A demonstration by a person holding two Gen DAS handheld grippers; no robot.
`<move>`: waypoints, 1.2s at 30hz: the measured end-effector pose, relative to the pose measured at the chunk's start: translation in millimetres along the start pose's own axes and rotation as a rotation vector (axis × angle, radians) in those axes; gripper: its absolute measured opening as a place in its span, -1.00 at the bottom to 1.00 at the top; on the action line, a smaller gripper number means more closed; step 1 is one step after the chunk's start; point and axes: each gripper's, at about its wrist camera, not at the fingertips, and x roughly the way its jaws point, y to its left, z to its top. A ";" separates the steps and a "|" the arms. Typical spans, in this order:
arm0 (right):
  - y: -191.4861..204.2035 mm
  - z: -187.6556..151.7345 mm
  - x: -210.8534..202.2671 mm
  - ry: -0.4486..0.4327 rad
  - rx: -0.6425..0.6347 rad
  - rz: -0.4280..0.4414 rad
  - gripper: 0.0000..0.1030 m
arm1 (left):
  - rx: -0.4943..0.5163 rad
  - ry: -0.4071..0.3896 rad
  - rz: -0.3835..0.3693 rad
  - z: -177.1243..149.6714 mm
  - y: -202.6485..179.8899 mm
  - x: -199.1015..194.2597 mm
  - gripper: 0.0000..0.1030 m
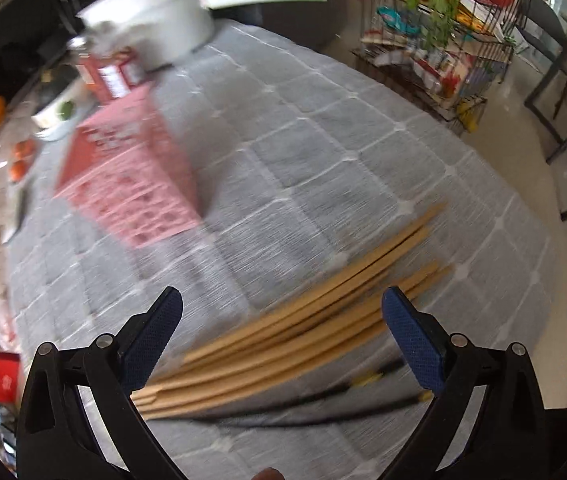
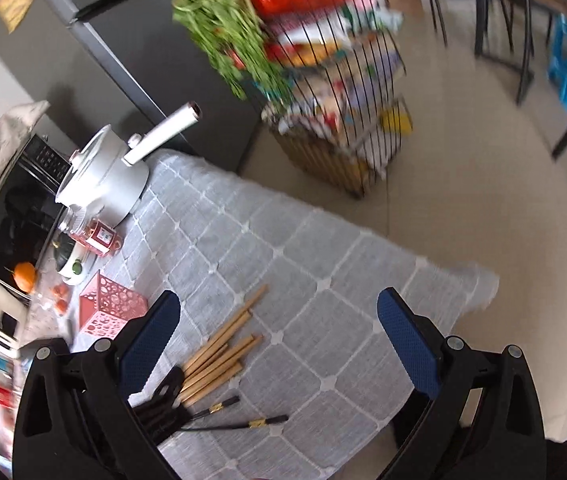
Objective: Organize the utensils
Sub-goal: 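Grasp a wooden chopstick with the left tool while the right tool grasps another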
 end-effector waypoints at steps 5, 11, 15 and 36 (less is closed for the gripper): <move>-28.8 9.1 20.7 0.149 0.146 0.078 0.87 | 0.007 0.097 -0.126 37.5 -18.3 22.4 0.77; -61.2 12.2 44.7 0.299 0.312 0.152 0.87 | 0.137 0.215 -0.193 62.4 -67.1 55.4 0.29; -72.8 12.6 51.1 0.323 0.386 0.191 0.87 | 0.212 0.252 -0.146 66.2 -86.0 77.1 -0.08; 32.1 -16.9 140.9 0.470 0.190 0.146 0.07 | -0.117 -0.281 -0.246 -6.8 78.0 -83.5 -0.73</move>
